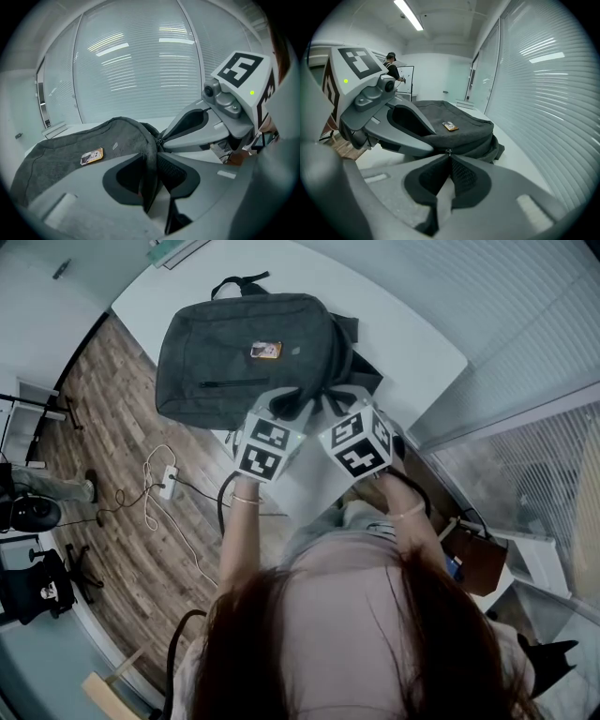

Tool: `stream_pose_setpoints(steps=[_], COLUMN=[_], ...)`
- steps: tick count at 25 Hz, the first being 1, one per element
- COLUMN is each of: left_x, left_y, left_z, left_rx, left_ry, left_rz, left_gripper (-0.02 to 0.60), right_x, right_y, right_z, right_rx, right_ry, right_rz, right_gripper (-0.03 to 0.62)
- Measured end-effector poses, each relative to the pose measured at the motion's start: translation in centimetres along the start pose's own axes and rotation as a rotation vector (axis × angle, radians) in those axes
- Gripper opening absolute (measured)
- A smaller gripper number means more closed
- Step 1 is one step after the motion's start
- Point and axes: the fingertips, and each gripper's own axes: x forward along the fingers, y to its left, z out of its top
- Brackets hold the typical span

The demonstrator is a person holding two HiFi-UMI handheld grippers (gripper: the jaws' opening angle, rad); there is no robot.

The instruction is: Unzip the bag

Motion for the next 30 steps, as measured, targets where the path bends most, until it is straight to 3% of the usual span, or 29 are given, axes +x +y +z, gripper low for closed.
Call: stream_pose_setpoints(steps=[16, 30], left_x=[-1.1, -1.3], left_y=[0.1, 0.3], left_z=[0.4, 0.8], left_rx=[-0.031, -0.027], left_ry=[-0.062, -0.114], left_rz=[-0.027, 0.024], left_gripper=[0.083, 0.080], right_x=[-0.3, -0.3], right_y=[-2.0, -3.3], right_z=[0.8, 1.3], right_rx=[0.016, 0.002], right_ry=[0.008, 0.009], right_rz=[-0.069, 0.048], right_gripper=[0.011, 0.011])
